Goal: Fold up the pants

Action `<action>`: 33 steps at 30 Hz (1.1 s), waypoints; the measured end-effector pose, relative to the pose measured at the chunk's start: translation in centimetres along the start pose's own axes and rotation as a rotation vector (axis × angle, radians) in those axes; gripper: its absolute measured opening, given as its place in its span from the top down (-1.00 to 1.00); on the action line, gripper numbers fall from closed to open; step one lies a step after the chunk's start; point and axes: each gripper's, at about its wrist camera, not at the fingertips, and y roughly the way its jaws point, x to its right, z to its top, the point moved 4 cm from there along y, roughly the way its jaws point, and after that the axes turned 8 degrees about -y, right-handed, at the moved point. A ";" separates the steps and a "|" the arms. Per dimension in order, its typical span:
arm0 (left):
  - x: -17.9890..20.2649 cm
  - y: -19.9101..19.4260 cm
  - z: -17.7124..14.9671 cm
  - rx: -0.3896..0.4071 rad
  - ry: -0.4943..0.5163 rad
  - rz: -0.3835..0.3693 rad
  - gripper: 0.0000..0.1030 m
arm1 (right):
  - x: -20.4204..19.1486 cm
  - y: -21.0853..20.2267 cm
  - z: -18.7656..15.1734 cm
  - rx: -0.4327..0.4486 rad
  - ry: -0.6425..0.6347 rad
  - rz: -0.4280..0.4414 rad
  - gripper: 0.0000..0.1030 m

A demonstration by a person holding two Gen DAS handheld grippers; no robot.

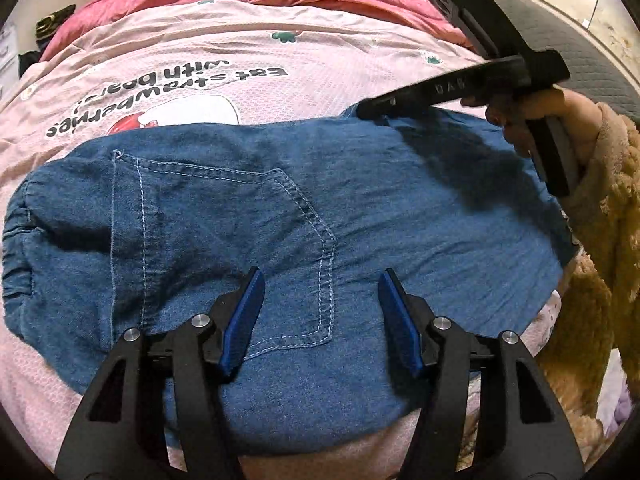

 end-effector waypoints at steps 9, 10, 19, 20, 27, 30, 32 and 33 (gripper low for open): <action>-0.1 -0.1 -0.1 0.002 0.000 -0.005 -0.01 | 1.7 -1.2 1.8 0.090 0.069 -0.107 0.98; -0.1 -0.2 -0.1 0.003 -0.001 -0.004 -0.01 | 1.8 -0.1 1.7 0.057 0.059 -0.130 0.97; 0.0 0.0 -0.1 0.008 0.010 0.002 -0.02 | 3.3 -4.5 -0.8 0.198 0.166 -0.182 0.10; 0.0 0.0 -0.1 0.010 0.010 0.002 -0.02 | 3.5 -5.8 -1.5 0.231 0.185 -0.186 0.10; 1.1 -3.7 1.2 0.066 -0.043 -0.094 -0.02 | 9.5 -17.0 -12.6 0.376 0.446 -0.347 0.00; 3.0 -4.8 3.4 0.103 -0.008 -0.135 -0.08 | 12.2 -17.9 -17.2 0.330 0.559 -0.373 -0.03; 4.8 -4.1 5.2 0.109 0.040 -0.140 -0.09 | 13.5 -17.0 -19.0 0.314 0.621 -0.330 -0.03; 5.8 -3.3 6.1 0.103 0.059 -0.148 -0.09 | 13.7 -16.5 -19.2 0.315 0.635 -0.309 -0.03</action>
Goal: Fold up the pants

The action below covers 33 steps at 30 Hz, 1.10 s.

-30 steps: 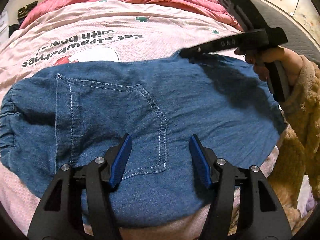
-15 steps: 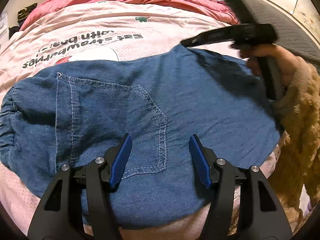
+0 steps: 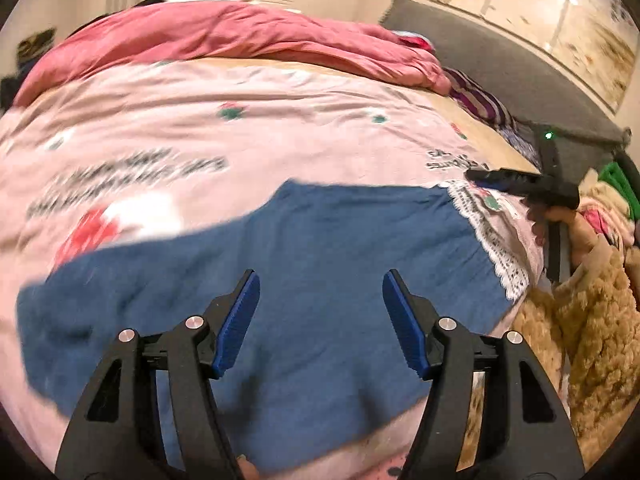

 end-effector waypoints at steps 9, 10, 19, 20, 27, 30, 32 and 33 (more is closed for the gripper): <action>2.4 11.6 3.7 -0.155 0.013 0.070 -0.11 | 0.2 3.1 -1.0 -0.038 0.056 0.091 0.56; 2.1 12.6 3.5 -0.180 -0.001 0.085 -0.11 | 0.1 2.9 -0.8 -0.032 0.040 0.085 0.64; 1.0 13.3 2.6 -0.159 -0.020 0.083 -0.11 | -1.3 2.7 -0.7 -0.011 -0.186 -0.118 0.72; 1.1 13.3 2.6 -0.157 -0.013 0.087 -0.11 | -1.3 3.5 -1.0 -0.028 -0.208 -0.147 0.72; 1.4 13.4 2.5 -0.157 0.025 0.099 -0.11 | -0.4 1.6 -1.3 0.019 -0.145 -0.184 0.27; 1.6 11.7 2.6 -0.141 0.016 0.080 -0.26 | -1.2 -3.4 -2.3 0.108 -0.169 -0.211 0.09; 1.5 9.7 2.5 -0.105 0.001 0.059 -0.30 | -2.0 -5.8 -3.7 0.134 -0.174 -0.208 -0.01; 1.5 8.8 2.2 -0.087 -0.002 0.056 -0.30 | -2.8 -6.9 -4.7 0.138 -0.178 -0.195 -0.02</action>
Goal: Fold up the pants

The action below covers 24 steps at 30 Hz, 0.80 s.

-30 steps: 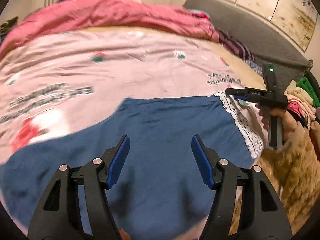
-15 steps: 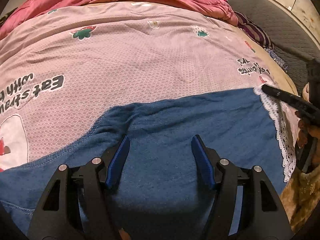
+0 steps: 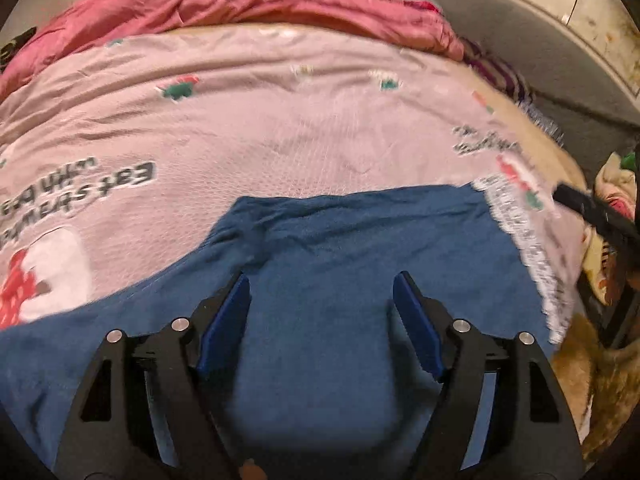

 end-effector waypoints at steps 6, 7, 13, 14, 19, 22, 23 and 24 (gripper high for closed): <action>-0.4 -3.9 -3.2 0.050 -0.009 0.031 -0.30 | -7.3 -2.3 -3.8 -0.054 -0.091 0.068 -0.10; -0.6 -4.3 -4.0 0.053 -0.003 0.053 -0.30 | -8.6 -2.0 -4.2 -0.062 -0.104 0.069 -0.11; -2.5 -3.2 -7.4 -0.010 0.048 0.181 -0.35 | -11.2 0.4 -6.6 -0.163 -0.095 -0.001 -0.11; -3.0 -3.0 -7.6 -0.014 0.047 0.204 -0.35 | -11.0 0.7 -7.2 -0.200 -0.104 -0.037 -0.11; -4.3 -3.2 -8.1 -0.012 0.050 0.184 -0.37 | -9.0 0.9 -8.6 -0.239 -0.009 -0.043 -0.12; -4.5 -2.7 -8.1 0.001 0.056 0.187 -0.41 | -9.3 1.3 -8.9 -0.235 -0.017 -0.058 -0.13; -4.4 -2.6 -8.1 0.006 0.054 0.186 -0.42 | -9.4 1.4 -9.0 -0.230 -0.018 -0.055 -0.14; -4.4 -2.7 -8.2 0.010 0.050 0.183 -0.43 | -9.3 1.3 -9.1 -0.226 -0.011 -0.049 -0.14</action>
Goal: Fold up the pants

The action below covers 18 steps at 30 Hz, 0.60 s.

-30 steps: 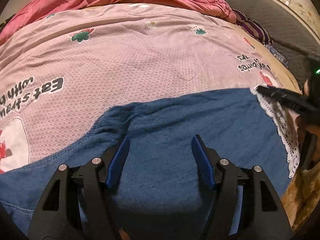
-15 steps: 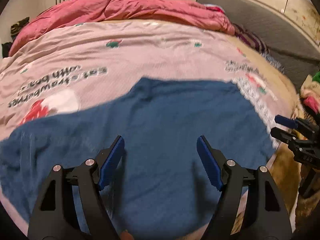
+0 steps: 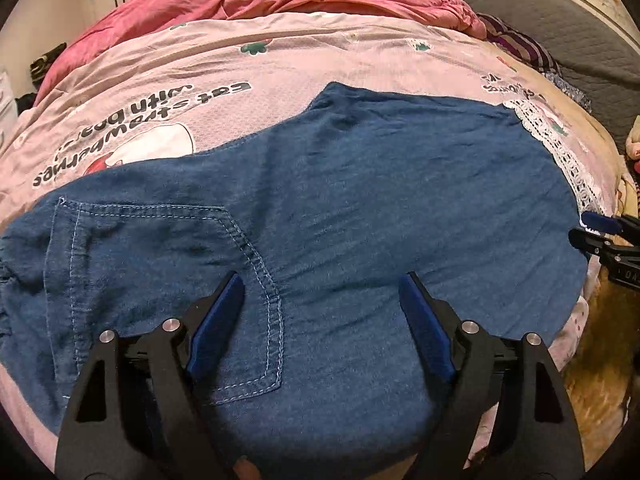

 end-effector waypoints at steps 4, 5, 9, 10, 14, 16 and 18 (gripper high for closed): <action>0.2 -0.7 -0.2 0.017 0.017 -0.014 -0.49 | 0.5 -0.9 -0.2 0.026 0.035 0.049 -0.18; 0.3 -0.9 -0.3 0.017 0.019 -0.013 -0.52 | 0.5 -1.2 -0.2 0.025 0.039 0.057 -0.29; 0.8 -1.9 -0.5 0.006 0.022 -0.013 -0.74 | 0.2 -3.2 -0.2 0.061 0.066 0.093 -0.40; 0.9 -2.2 -0.5 0.005 0.023 -0.014 -0.75 | 0.3 -4.0 -0.2 0.079 0.066 0.091 -0.40; 1.5 -3.9 -0.4 0.015 0.024 -0.037 -0.80 | 1.5 -5.8 -0.3 0.106 0.091 0.067 -0.41; 1.9 -4.6 -0.1 0.026 0.029 -0.039 -0.81 | 2.1 -6.2 -0.4 0.110 0.109 0.058 -0.41; 2.3 -5.1 0.1 0.033 0.024 -0.051 -0.82 | 2.6 -6.4 -0.6 0.109 0.124 0.051 -0.41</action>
